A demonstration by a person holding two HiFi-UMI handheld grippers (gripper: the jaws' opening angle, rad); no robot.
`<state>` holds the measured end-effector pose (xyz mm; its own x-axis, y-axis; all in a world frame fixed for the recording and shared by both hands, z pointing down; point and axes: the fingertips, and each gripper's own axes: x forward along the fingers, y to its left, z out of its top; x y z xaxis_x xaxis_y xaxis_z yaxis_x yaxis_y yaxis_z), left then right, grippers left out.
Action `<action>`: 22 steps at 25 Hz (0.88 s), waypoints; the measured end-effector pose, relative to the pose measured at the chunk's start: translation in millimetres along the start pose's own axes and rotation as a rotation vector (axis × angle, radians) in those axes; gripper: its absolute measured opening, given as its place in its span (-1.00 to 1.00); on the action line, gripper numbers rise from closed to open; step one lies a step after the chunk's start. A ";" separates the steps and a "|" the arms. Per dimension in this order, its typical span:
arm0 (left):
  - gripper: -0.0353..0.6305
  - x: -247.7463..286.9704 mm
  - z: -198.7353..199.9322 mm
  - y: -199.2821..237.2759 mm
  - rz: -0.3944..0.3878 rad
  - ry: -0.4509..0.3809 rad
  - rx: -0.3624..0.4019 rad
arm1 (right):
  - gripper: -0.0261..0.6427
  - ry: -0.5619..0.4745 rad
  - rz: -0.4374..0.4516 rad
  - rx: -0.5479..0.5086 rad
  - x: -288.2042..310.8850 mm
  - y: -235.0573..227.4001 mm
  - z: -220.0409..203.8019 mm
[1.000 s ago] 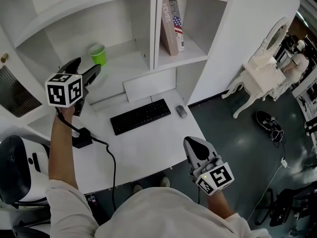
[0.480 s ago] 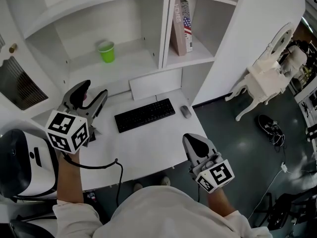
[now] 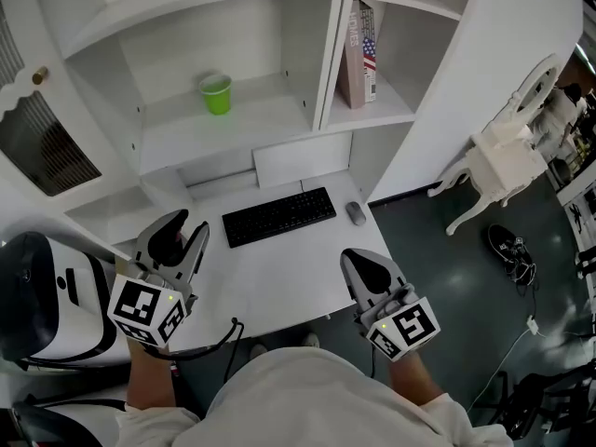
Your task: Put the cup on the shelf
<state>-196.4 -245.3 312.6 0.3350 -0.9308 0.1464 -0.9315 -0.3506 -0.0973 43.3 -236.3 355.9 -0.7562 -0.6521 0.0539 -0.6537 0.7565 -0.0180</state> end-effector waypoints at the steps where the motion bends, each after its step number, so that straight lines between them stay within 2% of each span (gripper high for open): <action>1: -0.47 -4.0 -4.4 -1.8 0.005 -0.001 0.001 | -0.91 0.002 0.004 0.000 1.3 1.2 -0.4; 6: -0.79 -19.7 -18.5 -6.2 0.038 -0.017 -0.048 | -0.91 0.005 0.019 0.000 7.6 6.8 -1.6; 9: -0.86 -25.6 -26.1 -9.1 0.035 -0.019 -0.073 | -0.91 0.005 0.025 -0.004 9.8 9.8 -1.4; 16: -0.89 -31.6 -39.5 -20.6 0.011 -0.011 -0.099 | -0.91 -0.006 0.029 0.002 12.2 12.9 0.9; 22: -0.89 -31.4 -40.3 -22.1 0.002 -0.009 -0.084 | -0.91 -0.005 0.043 -0.009 14.4 17.2 1.7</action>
<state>-192.1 -204.2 349.8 0.3344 -0.9323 0.1378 -0.9405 -0.3394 -0.0142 21.1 -232.8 354.6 -0.7837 -0.6193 0.0480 -0.6204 0.7842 -0.0112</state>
